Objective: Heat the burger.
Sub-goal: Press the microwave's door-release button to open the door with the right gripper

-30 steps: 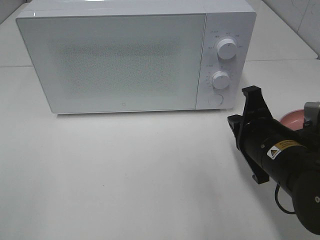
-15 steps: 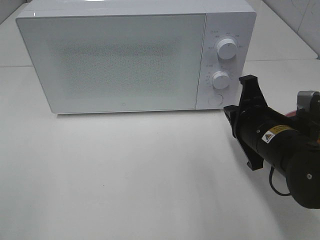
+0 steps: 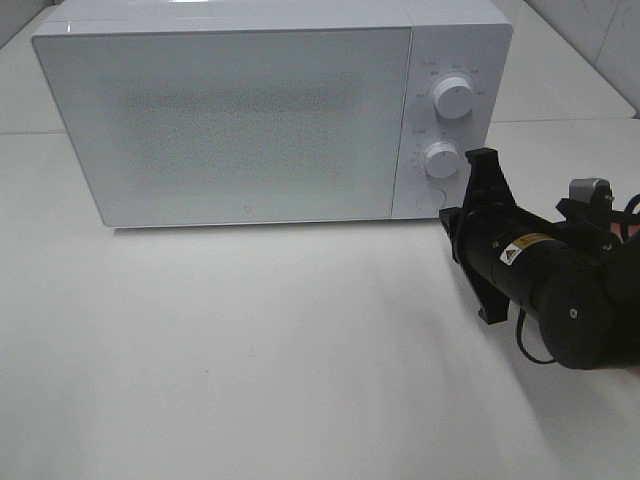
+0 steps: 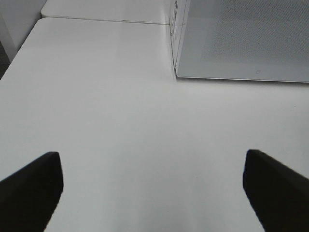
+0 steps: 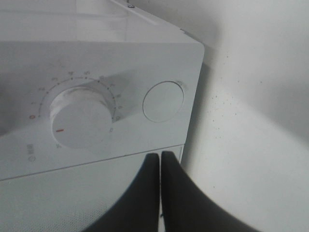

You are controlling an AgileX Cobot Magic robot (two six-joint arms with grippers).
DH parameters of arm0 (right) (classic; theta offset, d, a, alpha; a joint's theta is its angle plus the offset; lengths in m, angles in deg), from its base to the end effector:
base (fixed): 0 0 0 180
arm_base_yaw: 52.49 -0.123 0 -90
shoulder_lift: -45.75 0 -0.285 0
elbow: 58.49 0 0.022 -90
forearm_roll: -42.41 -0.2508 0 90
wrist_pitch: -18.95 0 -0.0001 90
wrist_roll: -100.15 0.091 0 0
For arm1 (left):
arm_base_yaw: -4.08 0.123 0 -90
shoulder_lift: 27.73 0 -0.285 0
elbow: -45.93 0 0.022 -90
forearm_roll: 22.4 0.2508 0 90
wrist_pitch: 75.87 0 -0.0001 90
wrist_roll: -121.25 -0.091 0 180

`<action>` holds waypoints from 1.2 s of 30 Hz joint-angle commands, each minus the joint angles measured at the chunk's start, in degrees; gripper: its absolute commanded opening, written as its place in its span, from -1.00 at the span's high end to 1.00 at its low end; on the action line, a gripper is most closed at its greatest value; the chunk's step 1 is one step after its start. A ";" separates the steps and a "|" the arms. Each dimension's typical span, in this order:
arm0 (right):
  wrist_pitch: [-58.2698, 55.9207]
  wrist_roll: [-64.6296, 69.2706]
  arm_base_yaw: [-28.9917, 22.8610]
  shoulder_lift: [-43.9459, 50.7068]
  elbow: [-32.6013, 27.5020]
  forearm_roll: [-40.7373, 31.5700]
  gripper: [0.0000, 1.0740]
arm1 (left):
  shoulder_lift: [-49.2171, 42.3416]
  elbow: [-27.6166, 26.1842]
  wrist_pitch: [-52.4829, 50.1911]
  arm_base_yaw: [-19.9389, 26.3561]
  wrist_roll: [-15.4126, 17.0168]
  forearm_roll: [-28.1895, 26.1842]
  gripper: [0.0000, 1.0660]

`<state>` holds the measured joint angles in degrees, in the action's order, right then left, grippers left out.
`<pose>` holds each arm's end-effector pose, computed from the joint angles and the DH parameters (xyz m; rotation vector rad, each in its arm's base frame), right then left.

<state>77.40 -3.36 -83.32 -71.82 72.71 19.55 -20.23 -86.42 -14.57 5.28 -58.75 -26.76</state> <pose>0.2670 0.1243 0.1076 1.2036 1.6661 1.0606 -0.0079 -0.0062 0.2811 -0.0164 2.0309 -0.0776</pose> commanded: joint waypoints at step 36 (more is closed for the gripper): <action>-4.93 -0.40 7.56 -11.63 15.30 4.35 1.00 | -0.40 0.00 -0.06 0.11 0.00 -0.17 -0.74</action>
<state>71.55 -3.25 -76.21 -83.56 87.26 24.31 -20.23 -86.42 -14.57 5.28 -58.75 -26.76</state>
